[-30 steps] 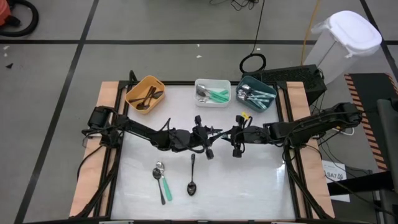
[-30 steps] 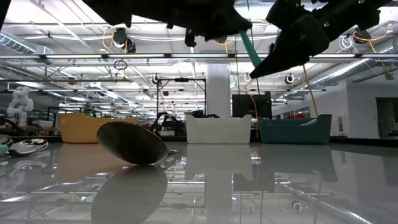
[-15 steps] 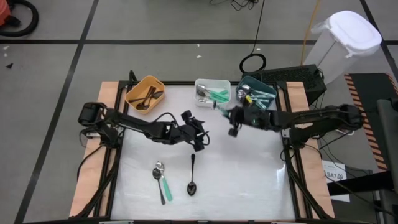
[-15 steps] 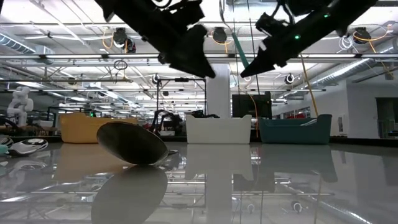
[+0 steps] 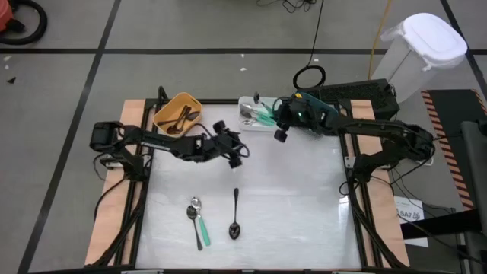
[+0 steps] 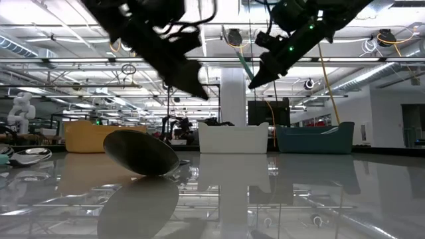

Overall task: Sort silverware by color (type)
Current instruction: Put the blue spoon into the white bin

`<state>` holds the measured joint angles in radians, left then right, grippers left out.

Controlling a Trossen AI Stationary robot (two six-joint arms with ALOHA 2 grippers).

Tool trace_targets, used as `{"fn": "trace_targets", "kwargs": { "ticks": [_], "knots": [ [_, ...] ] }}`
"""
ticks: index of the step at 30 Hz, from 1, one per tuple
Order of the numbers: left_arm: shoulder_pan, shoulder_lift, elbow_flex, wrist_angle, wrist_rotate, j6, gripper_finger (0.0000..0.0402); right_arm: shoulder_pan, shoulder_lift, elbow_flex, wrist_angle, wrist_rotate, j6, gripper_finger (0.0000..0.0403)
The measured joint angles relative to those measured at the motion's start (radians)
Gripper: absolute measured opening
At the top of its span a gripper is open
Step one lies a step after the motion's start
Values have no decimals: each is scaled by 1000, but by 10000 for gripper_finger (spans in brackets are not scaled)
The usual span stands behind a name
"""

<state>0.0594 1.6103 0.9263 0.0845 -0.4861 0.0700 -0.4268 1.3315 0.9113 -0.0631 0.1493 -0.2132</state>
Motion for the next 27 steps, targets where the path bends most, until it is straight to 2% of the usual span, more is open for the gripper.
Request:
{"fn": "trace_targets", "kwargs": {
  "ticks": [4, 7, 13, 19, 23, 27],
  "knots": [
    [73, -48, -150, 195, 151, 35, 229, -50, 53, 44, -46, -60, -20, 76],
    [107, -79, -213, 316, 203, 37, 229, -92, 104, 67, -47, -93, -40, 84],
    [120, -115, -220, 309, 208, 47, 229, -157, 241, 149, -111, -123, -52, 77],
    [114, -114, -220, 303, 218, 60, 229, -170, 355, 272, -316, -122, -46, 89],
    [114, -114, -220, 308, 224, 60, 229, -168, 397, 355, -472, -113, -33, 89],
    [114, -114, -220, 310, 228, 61, 229, -161, 405, 405, -539, -97, -15, 78]
  ]
}}
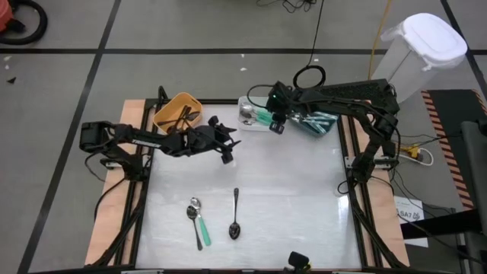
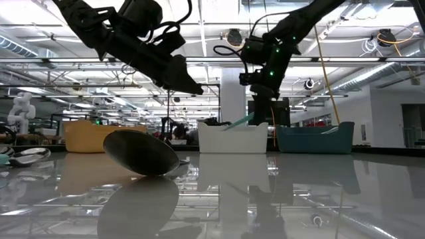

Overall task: Sort silverware by color (type)
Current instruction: Put the blue spoon into the white bin, then put the black spoon into the orange bin

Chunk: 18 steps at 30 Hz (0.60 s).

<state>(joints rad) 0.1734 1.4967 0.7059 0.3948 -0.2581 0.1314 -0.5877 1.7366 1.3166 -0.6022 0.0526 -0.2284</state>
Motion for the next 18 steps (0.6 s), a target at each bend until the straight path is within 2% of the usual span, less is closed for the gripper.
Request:
{"fn": "trace_targets", "kwargs": {
  "ticks": [4, 10, 18],
  "knots": [
    [0, 0, 0, 1, 0, 0, 229, 0, -6, 26, -25, 2, 35, 79],
    [-5, 0, 0, 6, 0, -2, 229, 0, -6, 42, -82, 3, 59, 102],
    [-6, 0, 0, 28, 0, -6, 229, 1, -29, 42, -76, 4, 56, 134]
  ]
}}
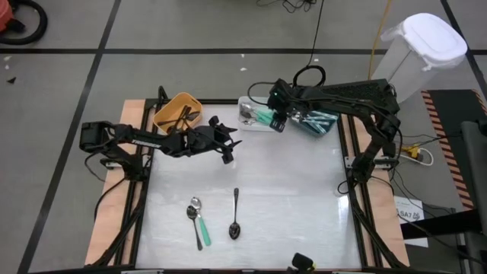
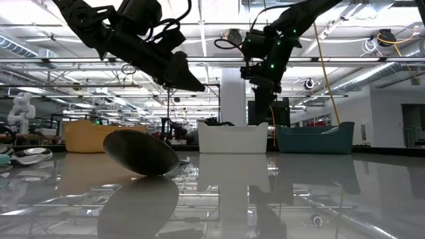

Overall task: Sort silverware by color (type)
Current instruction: Put the black spoon into the orange bin

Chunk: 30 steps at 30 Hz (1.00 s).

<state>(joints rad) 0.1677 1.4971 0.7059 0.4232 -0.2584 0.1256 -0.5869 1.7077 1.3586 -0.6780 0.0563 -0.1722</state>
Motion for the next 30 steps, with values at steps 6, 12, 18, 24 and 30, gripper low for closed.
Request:
{"fn": "trace_targets", "kwargs": {
  "ticks": [6, 12, 18, 24, 30],
  "knots": [
    [0, 0, 0, -1, 22, -6, 229, 24, -95, 0, -9, -2, 3, 152],
    [-4, 0, 0, -6, 54, -15, 229, 136, -219, 0, -33, -9, -17, 149],
    [-28, 0, 0, -17, 57, -16, 229, 290, -290, -81, -52, -10, -9, 149],
    [-63, 0, 0, -65, 58, -38, 229, 425, -370, -274, 51, -10, 75, 149],
    [-112, 0, 0, -70, 59, -127, 229, 565, -444, -508, 287, -10, 131, 148]
  ]
}}
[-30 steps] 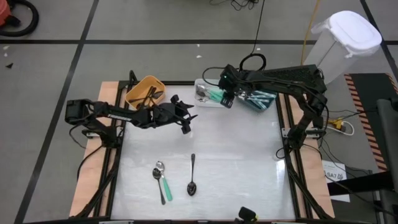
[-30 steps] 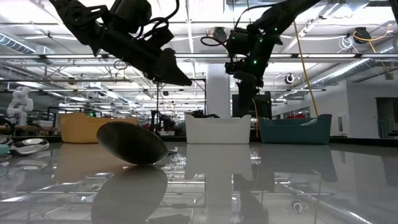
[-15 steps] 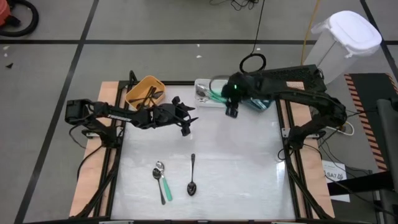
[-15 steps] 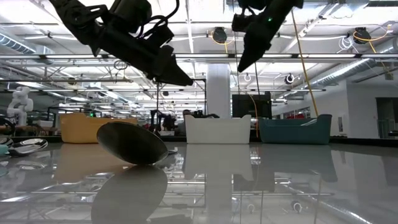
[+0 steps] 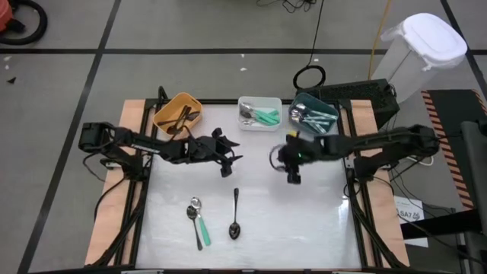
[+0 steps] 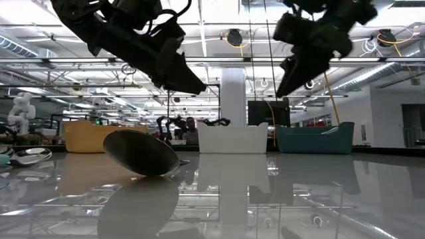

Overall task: Sort silverware by color (type)
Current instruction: Put the black spoon into the orange bin

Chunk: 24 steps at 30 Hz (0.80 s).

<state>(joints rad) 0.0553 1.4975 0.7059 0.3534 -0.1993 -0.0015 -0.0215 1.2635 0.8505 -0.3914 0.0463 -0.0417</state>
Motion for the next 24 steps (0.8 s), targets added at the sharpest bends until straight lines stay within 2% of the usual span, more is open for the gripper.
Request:
{"fn": "trace_targets", "kwargs": {
  "ticks": [8, 14, 20, 24],
  "knots": [
    [-142, 0, 0, -22, 55, -90, 229, 149, 11, -188, 320, 1, 98, 148],
    [-260, 0, 0, -7, 49, -92, 229, 217, 28, -196, 395, -2, 162, 148],
    [-324, 1, 0, 13, 42, -109, 229, 293, 27, -196, 461, 6, 214, 148],
    [-359, 21, 0, 6, 40, -70, 230, 351, 38, -196, 540, 63, 214, 148]
  ]
}}
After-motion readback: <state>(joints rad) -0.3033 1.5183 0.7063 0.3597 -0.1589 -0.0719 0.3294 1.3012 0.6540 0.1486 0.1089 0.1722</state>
